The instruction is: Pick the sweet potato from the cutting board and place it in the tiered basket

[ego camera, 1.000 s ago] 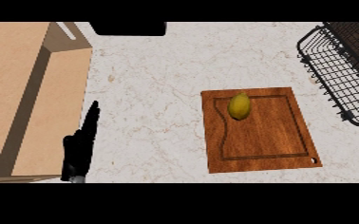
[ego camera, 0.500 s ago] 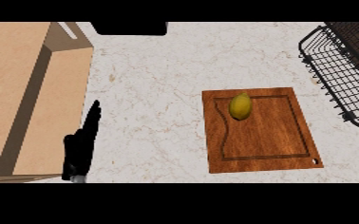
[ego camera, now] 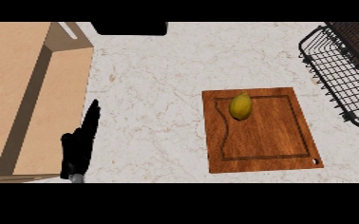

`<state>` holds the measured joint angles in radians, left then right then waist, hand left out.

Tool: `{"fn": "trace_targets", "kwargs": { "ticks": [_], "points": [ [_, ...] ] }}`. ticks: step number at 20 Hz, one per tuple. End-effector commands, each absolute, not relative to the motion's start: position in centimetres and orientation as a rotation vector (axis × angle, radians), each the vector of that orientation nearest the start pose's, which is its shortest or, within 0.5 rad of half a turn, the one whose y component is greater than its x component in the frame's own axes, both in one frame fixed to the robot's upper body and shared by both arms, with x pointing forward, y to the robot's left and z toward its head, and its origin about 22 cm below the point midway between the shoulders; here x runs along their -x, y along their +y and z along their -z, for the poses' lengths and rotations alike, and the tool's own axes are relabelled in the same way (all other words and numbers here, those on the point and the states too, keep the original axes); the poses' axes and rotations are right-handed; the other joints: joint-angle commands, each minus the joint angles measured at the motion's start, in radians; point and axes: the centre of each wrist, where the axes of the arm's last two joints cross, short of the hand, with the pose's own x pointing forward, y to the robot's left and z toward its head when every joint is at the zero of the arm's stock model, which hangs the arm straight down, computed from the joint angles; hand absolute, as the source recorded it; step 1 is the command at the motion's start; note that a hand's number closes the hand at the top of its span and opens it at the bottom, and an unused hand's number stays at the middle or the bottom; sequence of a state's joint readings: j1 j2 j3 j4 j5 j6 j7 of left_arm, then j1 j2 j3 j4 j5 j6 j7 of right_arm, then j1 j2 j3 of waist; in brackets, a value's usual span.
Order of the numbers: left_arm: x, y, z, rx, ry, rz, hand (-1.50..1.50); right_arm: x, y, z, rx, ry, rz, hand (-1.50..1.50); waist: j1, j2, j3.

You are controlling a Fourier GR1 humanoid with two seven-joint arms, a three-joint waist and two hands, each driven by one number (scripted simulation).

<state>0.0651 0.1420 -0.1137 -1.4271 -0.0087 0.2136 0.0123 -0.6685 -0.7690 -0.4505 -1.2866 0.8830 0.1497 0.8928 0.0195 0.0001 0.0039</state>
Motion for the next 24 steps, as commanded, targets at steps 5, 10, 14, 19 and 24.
{"fn": "trace_targets", "kwargs": {
  "ticks": [5,10,14,19,24],
  "points": [
    [-20.3,24.6,6.2,-0.245,-1.318,0.032,0.00,-34.2,-46.3,-24.5,1.484,-0.719,0.131,1.50,-0.007,0.003,-0.004],
    [-21.7,25.0,4.8,-0.247,-1.307,0.022,0.00,-35.7,-46.6,-22.8,1.377,-0.809,0.261,1.50,-0.002,0.004,-0.003],
    [-20.1,23.3,5.5,-0.226,-1.335,0.047,0.00,-36.6,-45.7,-19.0,1.218,-0.903,0.432,-1.50,0.006,0.005,-0.002],
    [-21.4,24.5,5.8,-0.238,-1.301,0.027,0.00,-36.2,-46.1,-19.0,1.177,-1.098,0.575,-1.50,-0.008,0.005,-0.002],
    [-20.2,24.0,5.8,-0.257,-1.294,0.027,0.00,-34.5,-48.0,-20.1,1.238,-1.220,0.740,-1.50,-0.011,0.002,-0.003]
  ]
}}
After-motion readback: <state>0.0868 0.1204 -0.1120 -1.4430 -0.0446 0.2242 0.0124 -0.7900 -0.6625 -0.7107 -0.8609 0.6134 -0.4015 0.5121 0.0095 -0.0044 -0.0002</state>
